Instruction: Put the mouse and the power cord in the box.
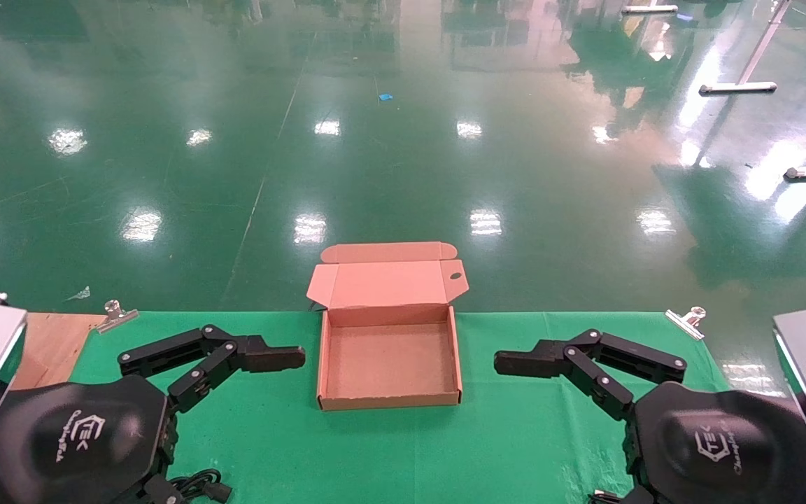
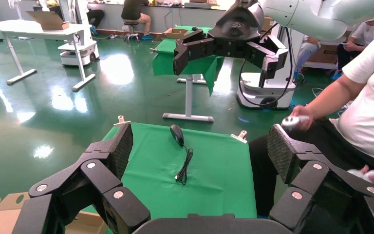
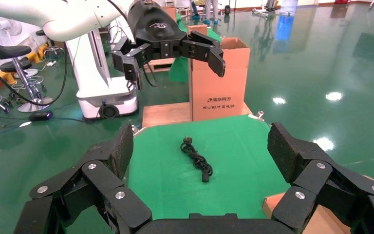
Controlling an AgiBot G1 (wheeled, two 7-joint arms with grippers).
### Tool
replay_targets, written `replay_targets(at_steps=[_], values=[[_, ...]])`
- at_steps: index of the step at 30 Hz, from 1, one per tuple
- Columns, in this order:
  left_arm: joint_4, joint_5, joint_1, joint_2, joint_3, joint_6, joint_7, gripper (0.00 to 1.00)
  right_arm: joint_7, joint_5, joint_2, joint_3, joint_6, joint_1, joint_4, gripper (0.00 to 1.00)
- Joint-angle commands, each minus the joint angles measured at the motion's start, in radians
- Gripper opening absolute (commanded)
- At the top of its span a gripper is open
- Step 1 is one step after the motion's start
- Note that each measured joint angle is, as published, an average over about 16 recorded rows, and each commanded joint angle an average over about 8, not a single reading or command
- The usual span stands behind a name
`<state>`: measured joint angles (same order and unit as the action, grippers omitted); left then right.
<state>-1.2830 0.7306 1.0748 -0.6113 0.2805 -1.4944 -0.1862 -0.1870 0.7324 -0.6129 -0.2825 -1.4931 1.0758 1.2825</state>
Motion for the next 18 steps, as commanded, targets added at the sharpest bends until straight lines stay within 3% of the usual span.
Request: replay_targets(at_steps=[1, 18], values=[[0.0, 0.0, 0.0, 0.0, 0.0, 0.0, 0.0, 1.0, 0.0, 0.0, 0.0, 0.0, 0.0, 0.0, 0.0, 1.0], [0.0, 0.021, 0.002, -0.005, 0.012, -0.004, 0.003, 1.0, 0.014, 0.03, -0.001, -0.01, -0.003, 0.005, -0.001, 1.0]])
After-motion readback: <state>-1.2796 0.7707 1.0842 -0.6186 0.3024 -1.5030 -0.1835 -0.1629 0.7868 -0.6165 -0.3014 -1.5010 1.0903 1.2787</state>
